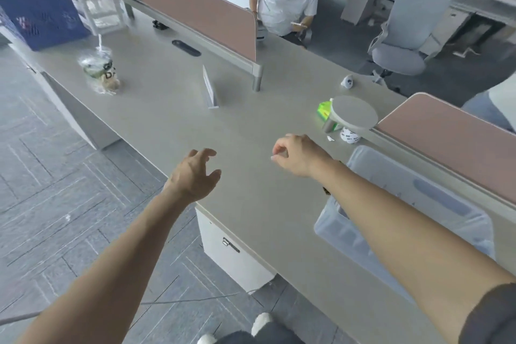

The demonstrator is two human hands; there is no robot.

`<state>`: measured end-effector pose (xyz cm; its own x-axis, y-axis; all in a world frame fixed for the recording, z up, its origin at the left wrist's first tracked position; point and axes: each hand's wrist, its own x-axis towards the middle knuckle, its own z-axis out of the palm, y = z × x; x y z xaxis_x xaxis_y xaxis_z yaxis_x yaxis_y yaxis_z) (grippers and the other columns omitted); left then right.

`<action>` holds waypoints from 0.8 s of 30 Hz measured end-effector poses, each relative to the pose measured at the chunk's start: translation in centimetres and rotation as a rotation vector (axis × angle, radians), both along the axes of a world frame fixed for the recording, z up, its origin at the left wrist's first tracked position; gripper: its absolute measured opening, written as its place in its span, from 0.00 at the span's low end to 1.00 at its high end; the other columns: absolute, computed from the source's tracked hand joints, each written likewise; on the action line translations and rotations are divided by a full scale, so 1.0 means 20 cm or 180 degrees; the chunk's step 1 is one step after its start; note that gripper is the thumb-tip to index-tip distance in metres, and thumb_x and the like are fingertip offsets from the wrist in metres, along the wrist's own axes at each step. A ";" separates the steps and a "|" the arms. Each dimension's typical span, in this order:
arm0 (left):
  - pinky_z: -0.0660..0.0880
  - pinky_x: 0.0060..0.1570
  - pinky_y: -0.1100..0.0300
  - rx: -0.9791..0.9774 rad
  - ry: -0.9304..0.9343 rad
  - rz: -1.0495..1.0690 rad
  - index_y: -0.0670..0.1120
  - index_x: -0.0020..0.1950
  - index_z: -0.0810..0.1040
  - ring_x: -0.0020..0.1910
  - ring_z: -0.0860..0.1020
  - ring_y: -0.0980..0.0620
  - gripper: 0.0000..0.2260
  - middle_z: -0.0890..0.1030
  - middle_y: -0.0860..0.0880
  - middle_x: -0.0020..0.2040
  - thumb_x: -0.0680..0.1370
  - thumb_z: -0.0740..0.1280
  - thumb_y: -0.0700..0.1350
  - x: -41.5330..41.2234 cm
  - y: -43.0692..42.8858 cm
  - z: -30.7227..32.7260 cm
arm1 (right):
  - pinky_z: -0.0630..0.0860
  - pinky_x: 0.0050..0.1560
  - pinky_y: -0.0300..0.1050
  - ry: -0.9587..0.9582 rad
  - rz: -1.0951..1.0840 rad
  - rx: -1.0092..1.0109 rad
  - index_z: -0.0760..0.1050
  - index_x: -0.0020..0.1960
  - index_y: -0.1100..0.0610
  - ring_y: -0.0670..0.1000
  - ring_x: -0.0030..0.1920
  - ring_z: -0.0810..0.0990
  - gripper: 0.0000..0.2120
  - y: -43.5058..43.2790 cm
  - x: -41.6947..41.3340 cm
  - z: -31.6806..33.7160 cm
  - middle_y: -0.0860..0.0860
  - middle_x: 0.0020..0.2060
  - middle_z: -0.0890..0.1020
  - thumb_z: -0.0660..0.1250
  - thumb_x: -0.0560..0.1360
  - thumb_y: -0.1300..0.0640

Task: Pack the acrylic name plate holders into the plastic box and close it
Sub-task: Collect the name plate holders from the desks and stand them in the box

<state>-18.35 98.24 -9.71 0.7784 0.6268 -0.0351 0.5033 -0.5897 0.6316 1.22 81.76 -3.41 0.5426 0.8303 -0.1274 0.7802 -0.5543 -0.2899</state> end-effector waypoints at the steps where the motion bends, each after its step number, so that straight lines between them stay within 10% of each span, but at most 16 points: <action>1: 0.75 0.57 0.51 0.0005 0.0014 0.0066 0.48 0.68 0.70 0.56 0.78 0.44 0.22 0.75 0.43 0.62 0.76 0.68 0.48 0.00 0.04 0.00 | 0.73 0.50 0.45 -0.0015 0.0037 -0.0023 0.80 0.52 0.53 0.53 0.50 0.77 0.09 0.04 0.01 0.01 0.49 0.46 0.76 0.67 0.77 0.49; 15: 0.73 0.57 0.48 0.0180 -0.0052 0.0752 0.47 0.73 0.61 0.56 0.77 0.43 0.29 0.75 0.44 0.62 0.75 0.68 0.47 0.41 0.36 0.02 | 0.72 0.51 0.46 -0.0235 0.0310 0.0038 0.78 0.55 0.52 0.56 0.56 0.77 0.10 0.49 0.49 -0.03 0.51 0.55 0.78 0.65 0.77 0.48; 24: 0.71 0.52 0.57 -0.0039 0.0208 0.0817 0.49 0.64 0.72 0.54 0.78 0.47 0.18 0.80 0.49 0.55 0.76 0.66 0.50 0.71 0.72 -0.18 | 0.74 0.58 0.51 -0.0219 0.0389 -0.0170 0.70 0.68 0.51 0.58 0.60 0.76 0.19 0.89 0.79 -0.17 0.52 0.61 0.76 0.63 0.78 0.50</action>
<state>-4.17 112.56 -13.30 0.5897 0.8027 -0.0889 0.6754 -0.4298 0.5992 17.06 99.65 -6.80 0.4467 0.8838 -0.1392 0.8599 -0.4671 -0.2061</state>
